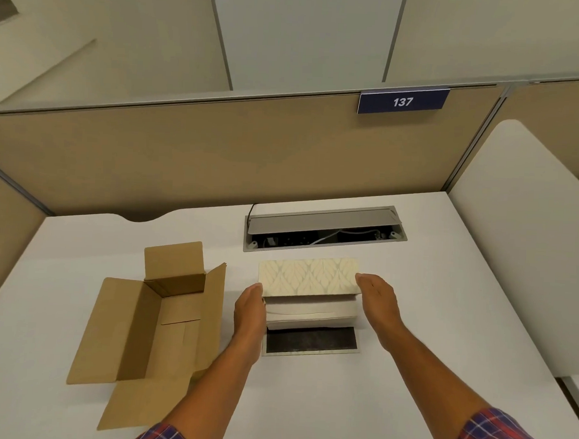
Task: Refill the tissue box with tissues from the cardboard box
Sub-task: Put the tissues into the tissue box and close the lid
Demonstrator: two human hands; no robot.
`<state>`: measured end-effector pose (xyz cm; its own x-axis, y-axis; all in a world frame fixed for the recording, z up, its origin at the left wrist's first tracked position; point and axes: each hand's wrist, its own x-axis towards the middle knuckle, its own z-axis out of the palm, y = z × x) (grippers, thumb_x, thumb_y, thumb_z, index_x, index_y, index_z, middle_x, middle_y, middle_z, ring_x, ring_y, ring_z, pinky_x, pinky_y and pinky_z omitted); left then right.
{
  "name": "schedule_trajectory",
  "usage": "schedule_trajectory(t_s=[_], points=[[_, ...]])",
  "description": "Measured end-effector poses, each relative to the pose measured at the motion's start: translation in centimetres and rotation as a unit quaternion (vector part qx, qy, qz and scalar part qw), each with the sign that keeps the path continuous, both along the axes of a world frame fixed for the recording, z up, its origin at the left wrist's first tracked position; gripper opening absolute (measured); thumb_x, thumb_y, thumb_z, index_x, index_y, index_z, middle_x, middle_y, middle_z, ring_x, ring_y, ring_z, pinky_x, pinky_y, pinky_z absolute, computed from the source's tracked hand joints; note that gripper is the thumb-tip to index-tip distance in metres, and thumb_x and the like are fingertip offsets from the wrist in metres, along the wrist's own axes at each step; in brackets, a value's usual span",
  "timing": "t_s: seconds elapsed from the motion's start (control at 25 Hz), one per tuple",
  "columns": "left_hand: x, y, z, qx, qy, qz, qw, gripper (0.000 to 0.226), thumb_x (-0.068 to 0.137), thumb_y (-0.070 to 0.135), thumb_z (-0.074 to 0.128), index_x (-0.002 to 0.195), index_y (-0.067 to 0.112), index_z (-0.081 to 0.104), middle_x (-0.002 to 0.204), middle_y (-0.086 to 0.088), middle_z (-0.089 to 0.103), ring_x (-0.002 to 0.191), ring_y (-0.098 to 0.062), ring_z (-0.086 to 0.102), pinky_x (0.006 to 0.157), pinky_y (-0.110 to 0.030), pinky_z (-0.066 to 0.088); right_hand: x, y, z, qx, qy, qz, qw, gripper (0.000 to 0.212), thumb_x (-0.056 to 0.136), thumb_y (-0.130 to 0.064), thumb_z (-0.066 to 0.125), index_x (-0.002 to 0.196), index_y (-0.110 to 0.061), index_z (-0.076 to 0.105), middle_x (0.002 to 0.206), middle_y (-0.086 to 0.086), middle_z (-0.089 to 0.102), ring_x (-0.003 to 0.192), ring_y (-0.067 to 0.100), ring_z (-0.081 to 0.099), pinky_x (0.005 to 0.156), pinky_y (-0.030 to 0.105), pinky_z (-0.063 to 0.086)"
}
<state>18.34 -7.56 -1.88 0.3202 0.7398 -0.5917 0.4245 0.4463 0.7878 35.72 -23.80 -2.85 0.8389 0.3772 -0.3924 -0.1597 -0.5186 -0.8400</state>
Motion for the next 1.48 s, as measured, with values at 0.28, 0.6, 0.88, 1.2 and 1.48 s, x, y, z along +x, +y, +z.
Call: schedule_trajectory(t_s=[0.28,0.6,0.88,1.2,1.48], points=[[-3.2,-2.4,-0.7,0.012,0.024,-0.034,0.999,0.06,0.109,0.057,0.03,0.154,0.021,0.048,0.154,-0.007,0.055,0.141,-0.029,0.05,0.116,-0.044,0.04,-3.6,-3.5,-2.4,-0.085,-0.102,0.001,0.991,0.036,0.101,-0.057,0.044,0.111,-0.028,0.063,0.115,-0.006,0.064,0.105,0.018,0.059,0.107,0.054,0.04],[-4.4,-4.3,-1.7,0.009,0.064,-0.053,0.996,0.057,0.107,0.06,0.032,0.131,0.015,0.057,0.118,-0.004,0.062,0.108,-0.024,0.057,0.09,-0.038,0.044,-7.4,-6.1,-4.8,-0.17,-0.125,0.002,0.978,0.055,0.096,-0.07,0.037,0.1,-0.026,0.069,0.098,-0.004,0.067,0.092,0.019,0.063,0.094,0.046,0.038],[-4.9,-5.4,-3.1,0.025,0.099,-0.088,0.991,0.047,0.11,0.039,0.046,0.147,0.011,0.047,0.146,-0.012,0.058,0.118,-0.027,0.056,0.097,-0.04,0.048,-8.1,-6.6,-5.8,-0.22,-0.077,0.025,0.972,0.057,0.097,-0.071,0.031,0.084,-0.028,0.066,0.088,-0.007,0.069,0.087,0.018,0.062,0.089,0.045,0.037],[-5.3,-5.8,-3.7,0.034,0.102,-0.109,0.988,0.049,0.111,0.036,0.044,0.153,0.011,0.041,0.155,-0.013,0.053,0.138,-0.034,0.053,0.107,-0.043,0.047,-7.5,-6.8,-6.3,-0.262,-0.06,0.055,0.962,0.053,0.095,-0.072,0.034,0.079,-0.03,0.062,0.091,-0.007,0.071,0.09,0.019,0.064,0.092,0.044,0.038],[-5.1,-5.8,-4.6,0.261,0.241,-0.201,0.913,0.062,0.11,0.035,0.044,0.163,0.013,0.022,0.169,-0.012,0.036,0.154,-0.033,0.038,0.122,-0.05,0.04,-7.7,-7.2,-6.1,-0.304,-0.293,0.094,0.902,0.063,0.094,-0.055,0.056,0.141,-0.012,0.054,0.142,0.015,0.057,0.125,0.035,0.058,0.094,0.052,0.048]])
